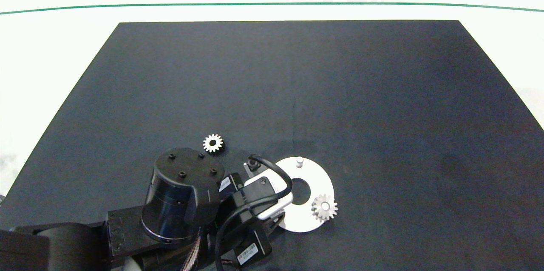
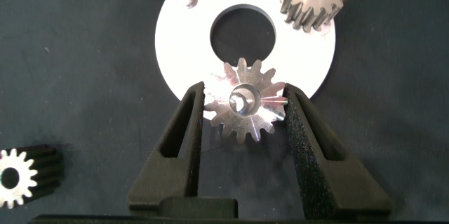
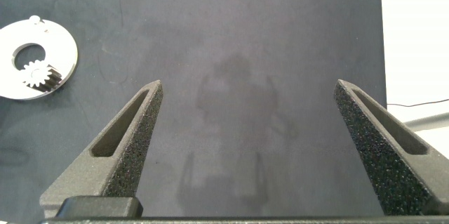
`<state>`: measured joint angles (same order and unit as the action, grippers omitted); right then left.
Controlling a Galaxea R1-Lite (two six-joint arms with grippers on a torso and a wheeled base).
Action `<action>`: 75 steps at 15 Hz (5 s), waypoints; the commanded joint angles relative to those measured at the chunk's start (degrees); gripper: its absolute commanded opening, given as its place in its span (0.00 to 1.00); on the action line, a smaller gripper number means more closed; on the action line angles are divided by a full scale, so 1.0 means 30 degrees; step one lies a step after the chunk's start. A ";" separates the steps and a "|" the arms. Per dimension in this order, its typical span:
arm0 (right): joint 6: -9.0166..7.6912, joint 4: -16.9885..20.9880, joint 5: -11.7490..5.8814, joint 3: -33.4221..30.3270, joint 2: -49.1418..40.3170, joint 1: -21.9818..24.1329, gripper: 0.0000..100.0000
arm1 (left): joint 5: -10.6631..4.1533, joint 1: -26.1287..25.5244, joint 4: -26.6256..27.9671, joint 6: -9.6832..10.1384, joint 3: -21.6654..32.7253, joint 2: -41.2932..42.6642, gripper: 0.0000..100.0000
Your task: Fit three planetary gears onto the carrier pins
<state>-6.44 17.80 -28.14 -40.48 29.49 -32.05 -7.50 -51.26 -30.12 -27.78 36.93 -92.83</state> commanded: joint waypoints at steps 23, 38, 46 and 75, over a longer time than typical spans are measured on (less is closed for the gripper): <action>0.0095 0.0044 -0.0055 -0.0011 0.0014 -0.0010 1.00 | -0.0020 0.0007 -0.0096 0.0003 0.0670 -0.0580 0.04; 0.0095 0.0015 -0.0055 -0.0157 0.0014 -0.0010 1.00 | -0.0020 0.0095 -0.0154 0.0179 -0.0209 -0.0052 0.04; 0.0095 0.0015 -0.0084 -0.0157 0.0014 -0.0010 1.00 | -0.0020 0.0066 -0.0330 0.0149 -0.0062 -0.0257 0.04; 0.0095 0.0015 -0.0084 -0.0275 0.0014 -0.0010 1.00 | 0.0155 0.0593 -0.0799 0.0208 -0.0472 -0.0550 0.04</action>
<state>-6.11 17.80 -28.20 -41.29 29.54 -32.05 -7.00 -49.49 -32.31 -26.95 35.50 -94.43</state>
